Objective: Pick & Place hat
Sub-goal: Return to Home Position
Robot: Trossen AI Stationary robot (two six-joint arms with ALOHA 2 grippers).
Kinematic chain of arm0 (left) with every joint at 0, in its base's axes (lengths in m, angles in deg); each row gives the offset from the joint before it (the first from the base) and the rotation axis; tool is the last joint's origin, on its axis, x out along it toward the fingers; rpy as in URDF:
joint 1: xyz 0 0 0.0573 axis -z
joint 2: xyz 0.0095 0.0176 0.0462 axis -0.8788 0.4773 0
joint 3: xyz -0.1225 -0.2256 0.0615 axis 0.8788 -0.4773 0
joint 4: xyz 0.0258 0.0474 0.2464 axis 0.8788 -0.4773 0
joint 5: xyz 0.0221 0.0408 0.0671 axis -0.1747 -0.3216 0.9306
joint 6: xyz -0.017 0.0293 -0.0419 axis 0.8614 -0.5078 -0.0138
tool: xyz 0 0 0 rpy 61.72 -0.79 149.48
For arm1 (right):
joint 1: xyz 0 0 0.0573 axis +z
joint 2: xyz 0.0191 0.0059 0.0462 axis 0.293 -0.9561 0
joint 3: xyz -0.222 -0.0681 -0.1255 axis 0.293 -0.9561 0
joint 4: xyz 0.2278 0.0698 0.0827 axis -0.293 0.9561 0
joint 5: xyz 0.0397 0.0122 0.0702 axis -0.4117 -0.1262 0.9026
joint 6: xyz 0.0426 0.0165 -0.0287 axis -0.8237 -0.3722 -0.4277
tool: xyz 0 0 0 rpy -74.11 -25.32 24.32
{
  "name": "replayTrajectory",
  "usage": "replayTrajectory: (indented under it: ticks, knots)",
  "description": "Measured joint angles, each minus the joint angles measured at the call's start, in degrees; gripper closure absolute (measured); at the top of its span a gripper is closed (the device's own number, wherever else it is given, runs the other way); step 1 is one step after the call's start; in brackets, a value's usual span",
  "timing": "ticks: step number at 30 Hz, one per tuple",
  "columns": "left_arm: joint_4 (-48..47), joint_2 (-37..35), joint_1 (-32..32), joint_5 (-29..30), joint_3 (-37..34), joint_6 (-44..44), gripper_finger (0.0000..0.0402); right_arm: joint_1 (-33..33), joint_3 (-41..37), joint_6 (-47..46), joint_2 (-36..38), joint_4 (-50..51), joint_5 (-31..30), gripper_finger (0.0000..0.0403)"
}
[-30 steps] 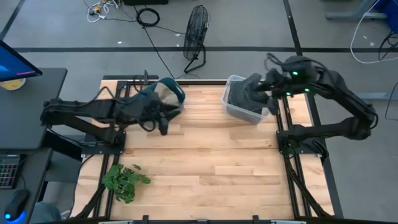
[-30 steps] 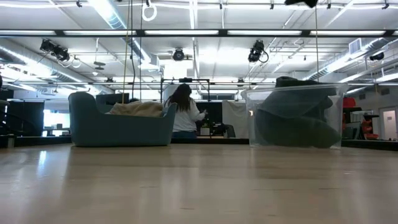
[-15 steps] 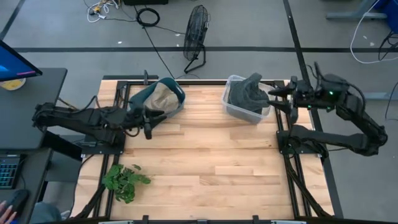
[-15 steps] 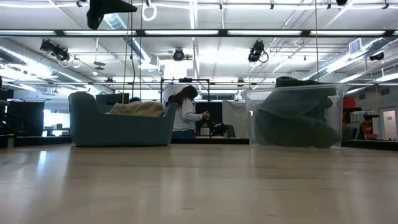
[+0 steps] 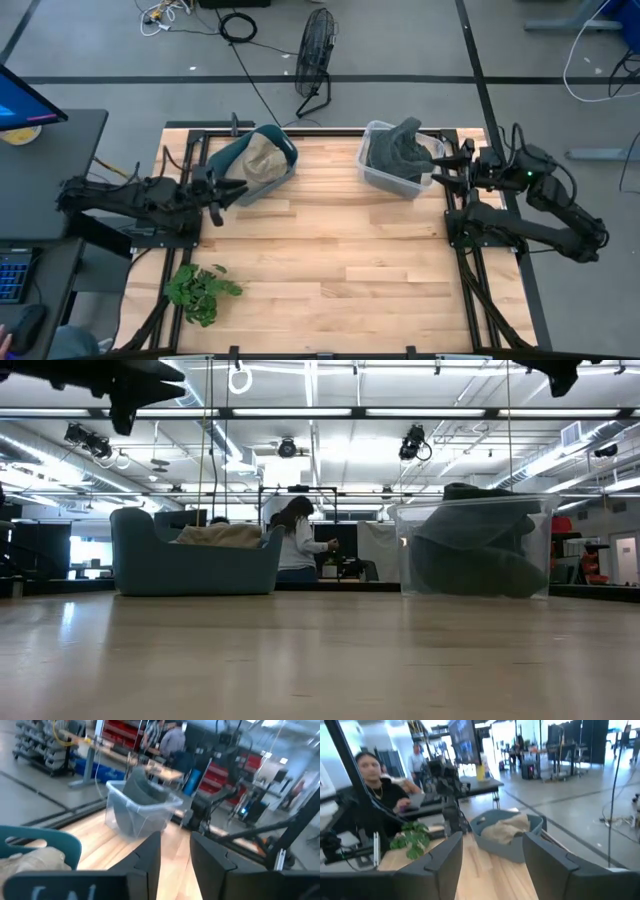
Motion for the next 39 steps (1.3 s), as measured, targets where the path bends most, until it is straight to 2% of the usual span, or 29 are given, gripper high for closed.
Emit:
replayTrajectory:
  ticks: [8, 16, 22, 28, 32, 39]
  knots:
    - [11.6, -9.8, 0.0, -0.3, -11.8, -2.4, 0.0329, 0.0, -10.1, -4.6, 9.4, -4.9, 0.7, 0.0193]
    - [15.0, -15.1, 0.0, -0.3, -17.6, -7.6, 0.0343, 0.0, -17.2, -6.9, 16.5, -7.6, 1.6, 0.0193]
    - [14.9, -18.5, -0.1, -0.3, -20.8, -7.6, 0.0344, 0.0, -19.0, -5.3, 16.5, -7.8, 6.5, 0.0193]
    - [15.0, -21.3, -0.1, -0.3, -24.8, -4.8, 0.0345, 0.0, -20.8, -6.3, 16.6, -7.2, 9.2, 0.0193]
    - [14.2, -21.9, -0.1, -0.3, -25.0, -3.3, 0.0345, 0.0, -21.9, -6.7, 16.6, -7.2, 9.4, 0.0193]
    - [14.1, -21.9, -0.1, -0.2, -25.0, -9.0, 0.0345, 0.0, -26.2, -8.9, 16.6, -11.9, 9.4, 0.0218]
